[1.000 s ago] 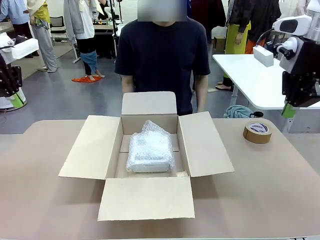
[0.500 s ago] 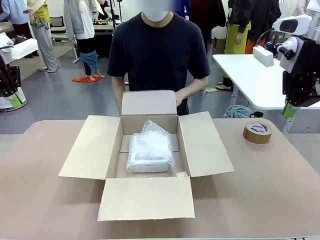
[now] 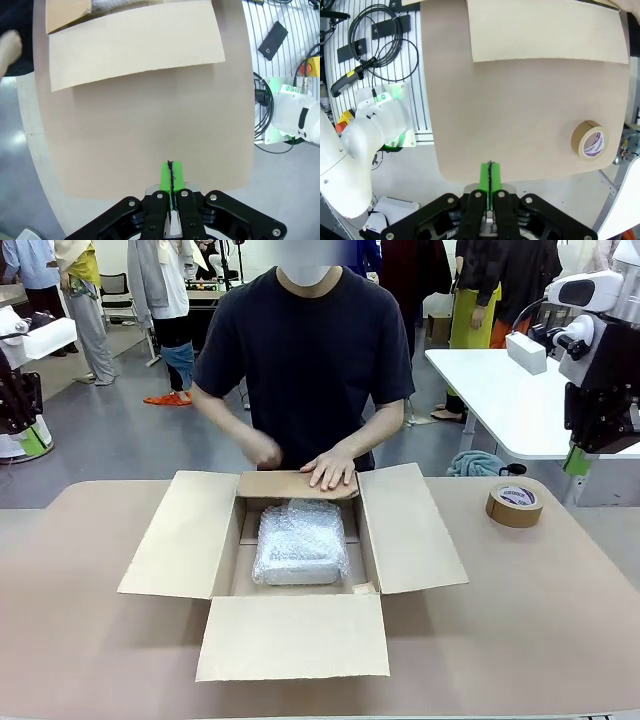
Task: Wrap the clocks to prevent damage.
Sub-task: Push the right (or left) flap of the Package Box to close it.
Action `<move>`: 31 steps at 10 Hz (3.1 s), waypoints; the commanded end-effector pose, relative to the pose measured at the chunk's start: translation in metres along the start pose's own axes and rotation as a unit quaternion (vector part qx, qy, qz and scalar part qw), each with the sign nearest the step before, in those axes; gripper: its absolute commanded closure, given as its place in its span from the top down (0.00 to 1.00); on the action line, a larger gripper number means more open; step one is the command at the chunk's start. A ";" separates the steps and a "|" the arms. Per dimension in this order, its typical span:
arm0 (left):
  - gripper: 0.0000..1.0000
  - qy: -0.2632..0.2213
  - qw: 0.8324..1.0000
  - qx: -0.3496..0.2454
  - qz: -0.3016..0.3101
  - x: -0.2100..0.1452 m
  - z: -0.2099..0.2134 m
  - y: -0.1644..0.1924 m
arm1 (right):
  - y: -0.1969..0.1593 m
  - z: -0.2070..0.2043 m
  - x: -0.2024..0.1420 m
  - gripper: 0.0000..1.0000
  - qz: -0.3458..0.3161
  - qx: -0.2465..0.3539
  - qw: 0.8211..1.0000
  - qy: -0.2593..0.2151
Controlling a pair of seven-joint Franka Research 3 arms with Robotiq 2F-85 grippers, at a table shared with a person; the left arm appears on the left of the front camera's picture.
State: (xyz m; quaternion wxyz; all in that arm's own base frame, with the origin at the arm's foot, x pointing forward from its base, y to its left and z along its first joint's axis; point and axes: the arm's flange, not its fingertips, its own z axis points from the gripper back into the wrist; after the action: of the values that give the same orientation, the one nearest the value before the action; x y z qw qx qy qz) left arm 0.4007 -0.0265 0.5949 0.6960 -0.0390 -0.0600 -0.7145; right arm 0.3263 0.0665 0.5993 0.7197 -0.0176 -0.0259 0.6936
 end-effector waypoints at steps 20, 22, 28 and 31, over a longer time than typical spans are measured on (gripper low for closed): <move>0.00 -0.002 1.000 -0.003 -0.003 -0.001 0.001 0.000 | -0.001 0.000 0.003 0.01 -0.006 0.000 1.000 -0.009; 0.00 -0.002 1.000 -0.003 -0.003 -0.001 0.001 0.000 | -0.001 0.000 0.003 0.01 -0.006 0.000 1.000 -0.009; 0.00 -0.174 0.982 0.064 0.026 -0.050 -0.083 0.003 | -0.001 0.000 0.003 0.01 -0.006 0.000 1.000 -0.009; 0.00 -0.216 0.971 0.050 0.090 -0.072 -0.133 0.006 | -0.001 0.000 0.003 0.01 -0.006 0.000 1.000 -0.009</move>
State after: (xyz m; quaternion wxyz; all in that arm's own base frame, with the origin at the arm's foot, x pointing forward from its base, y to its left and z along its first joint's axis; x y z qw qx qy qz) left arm 0.4083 0.0278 0.4571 0.7313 -0.1608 -0.2207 -0.6250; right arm 0.3265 0.0665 0.5992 0.7202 -0.0182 -0.0255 0.6931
